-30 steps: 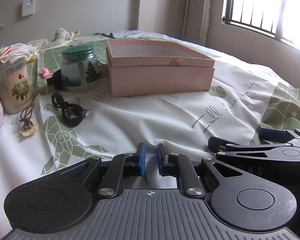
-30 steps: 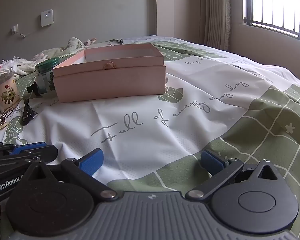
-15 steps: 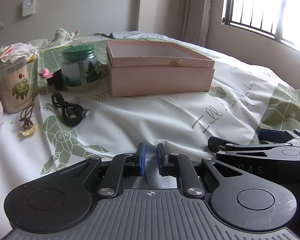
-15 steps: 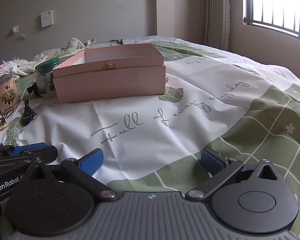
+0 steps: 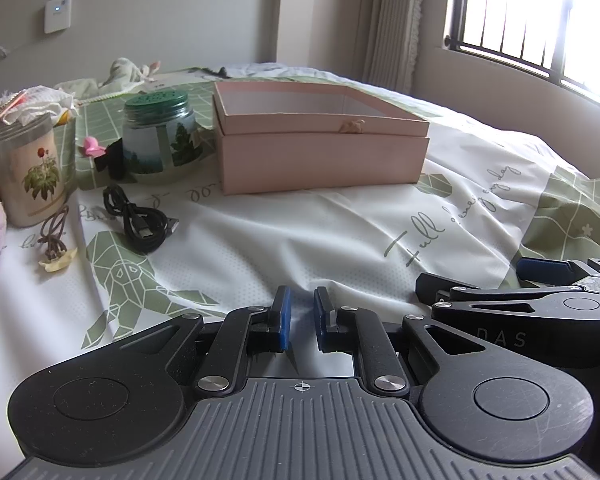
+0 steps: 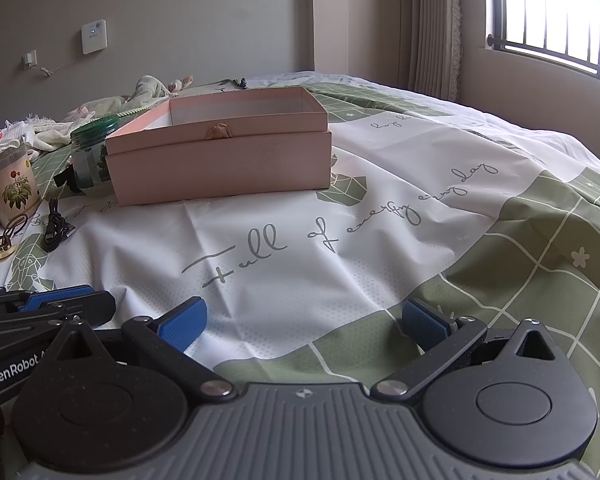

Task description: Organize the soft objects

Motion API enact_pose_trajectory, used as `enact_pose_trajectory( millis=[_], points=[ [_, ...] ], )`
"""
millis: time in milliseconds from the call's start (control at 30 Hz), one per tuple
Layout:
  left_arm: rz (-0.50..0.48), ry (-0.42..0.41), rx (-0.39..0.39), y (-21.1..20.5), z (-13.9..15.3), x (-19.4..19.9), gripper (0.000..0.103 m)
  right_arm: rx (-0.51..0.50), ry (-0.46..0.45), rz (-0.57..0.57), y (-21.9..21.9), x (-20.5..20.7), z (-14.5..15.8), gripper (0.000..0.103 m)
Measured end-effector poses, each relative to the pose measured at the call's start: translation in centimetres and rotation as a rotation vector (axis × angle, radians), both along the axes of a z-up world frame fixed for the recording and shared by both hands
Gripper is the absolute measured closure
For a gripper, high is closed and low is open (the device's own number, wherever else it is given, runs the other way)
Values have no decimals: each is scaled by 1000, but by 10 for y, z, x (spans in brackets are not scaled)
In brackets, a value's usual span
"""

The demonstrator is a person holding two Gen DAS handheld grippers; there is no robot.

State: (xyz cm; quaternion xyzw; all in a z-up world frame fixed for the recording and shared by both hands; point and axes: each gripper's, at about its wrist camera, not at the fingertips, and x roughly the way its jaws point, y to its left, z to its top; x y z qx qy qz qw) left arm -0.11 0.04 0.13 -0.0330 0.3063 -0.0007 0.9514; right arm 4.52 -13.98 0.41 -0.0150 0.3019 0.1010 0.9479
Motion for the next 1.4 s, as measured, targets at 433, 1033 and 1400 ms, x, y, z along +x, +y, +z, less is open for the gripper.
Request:
enact_pose_trajectory(
  millis=[433,1033,1400],
  points=[
    [0,-3,82,-11,-1,0,89,-1,1,0,0,0,0,0],
    [2,-5,39,-6,-1,0,88,-7,-5,-1,0,-1,0,0],
    [2,-5,38,-6,-1,-1,88,-5,-3,-1,1,-1,0,0]
  ],
)
